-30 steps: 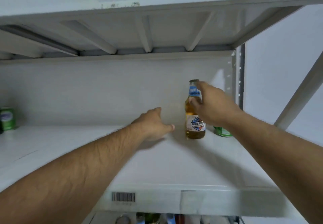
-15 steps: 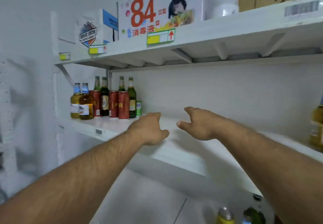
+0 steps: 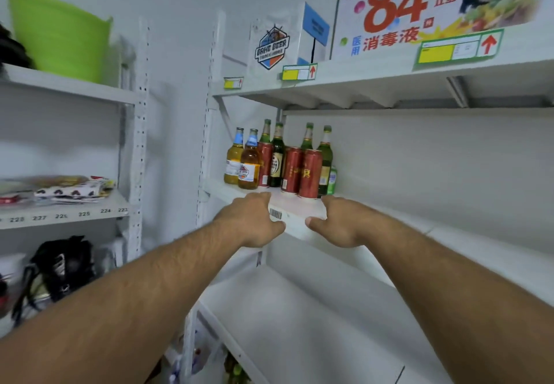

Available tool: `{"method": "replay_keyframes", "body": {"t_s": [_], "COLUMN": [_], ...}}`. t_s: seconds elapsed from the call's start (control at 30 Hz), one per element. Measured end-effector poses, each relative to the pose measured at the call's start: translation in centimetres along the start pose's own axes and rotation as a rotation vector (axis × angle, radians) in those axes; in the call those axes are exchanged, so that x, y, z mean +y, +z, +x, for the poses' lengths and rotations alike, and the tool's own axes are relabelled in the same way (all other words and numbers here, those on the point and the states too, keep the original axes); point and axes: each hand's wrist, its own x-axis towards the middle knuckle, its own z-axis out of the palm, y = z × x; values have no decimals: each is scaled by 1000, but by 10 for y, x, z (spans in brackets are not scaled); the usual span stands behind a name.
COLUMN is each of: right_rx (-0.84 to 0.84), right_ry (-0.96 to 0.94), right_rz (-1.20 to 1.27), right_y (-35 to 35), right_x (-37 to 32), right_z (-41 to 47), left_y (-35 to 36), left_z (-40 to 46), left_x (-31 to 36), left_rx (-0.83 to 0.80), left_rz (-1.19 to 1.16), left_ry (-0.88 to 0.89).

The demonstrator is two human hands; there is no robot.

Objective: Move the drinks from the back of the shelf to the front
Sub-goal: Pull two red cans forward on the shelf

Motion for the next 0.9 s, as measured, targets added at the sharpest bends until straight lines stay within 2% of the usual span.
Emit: {"method": "replay_keyframes", "body": {"t_s": [0.6,0.9], "right_rx": [4,25], "right_ry": [50,130], "right_rz": [-13,-53], "right_y": [30,55], "right_x": [23,36], "right_z": [158,230], "left_y": [21,35], "left_z": [151,220], "left_x": [-15,-37], "left_rx": [5,-43], "left_rz": [79,88], "left_ry": [23,184]}}
